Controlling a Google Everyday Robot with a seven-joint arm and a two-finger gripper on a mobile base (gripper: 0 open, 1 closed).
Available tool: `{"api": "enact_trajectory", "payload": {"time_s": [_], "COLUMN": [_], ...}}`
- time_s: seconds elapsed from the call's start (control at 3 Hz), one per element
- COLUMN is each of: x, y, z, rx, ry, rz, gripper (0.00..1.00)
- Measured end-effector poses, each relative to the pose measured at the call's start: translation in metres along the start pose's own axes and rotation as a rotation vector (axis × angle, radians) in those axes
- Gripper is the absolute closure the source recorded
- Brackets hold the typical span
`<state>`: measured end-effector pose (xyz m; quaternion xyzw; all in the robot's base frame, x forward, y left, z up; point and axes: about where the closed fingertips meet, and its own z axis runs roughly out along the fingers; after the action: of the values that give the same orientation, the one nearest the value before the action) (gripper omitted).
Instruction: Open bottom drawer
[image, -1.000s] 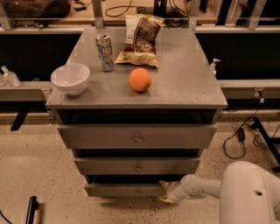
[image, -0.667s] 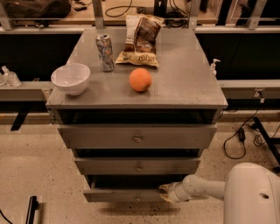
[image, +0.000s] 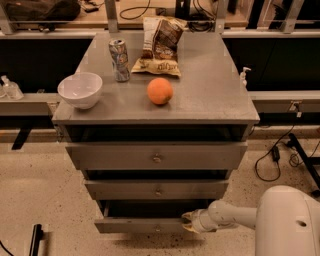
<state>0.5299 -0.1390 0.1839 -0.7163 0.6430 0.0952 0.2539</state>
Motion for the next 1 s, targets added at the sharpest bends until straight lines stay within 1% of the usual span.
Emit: {"api": "enact_trajectory", "payload": {"time_s": [0.33,1.0], "x": [-0.0008,-0.0015], "y": [0.0011,0.002], "z": [0.0013,0.0022], "rx": [-0.002,-0.004], "ry": [-0.002,-0.003], "rz": [0.0,0.0], "gripper": [0.82,0.36]}}
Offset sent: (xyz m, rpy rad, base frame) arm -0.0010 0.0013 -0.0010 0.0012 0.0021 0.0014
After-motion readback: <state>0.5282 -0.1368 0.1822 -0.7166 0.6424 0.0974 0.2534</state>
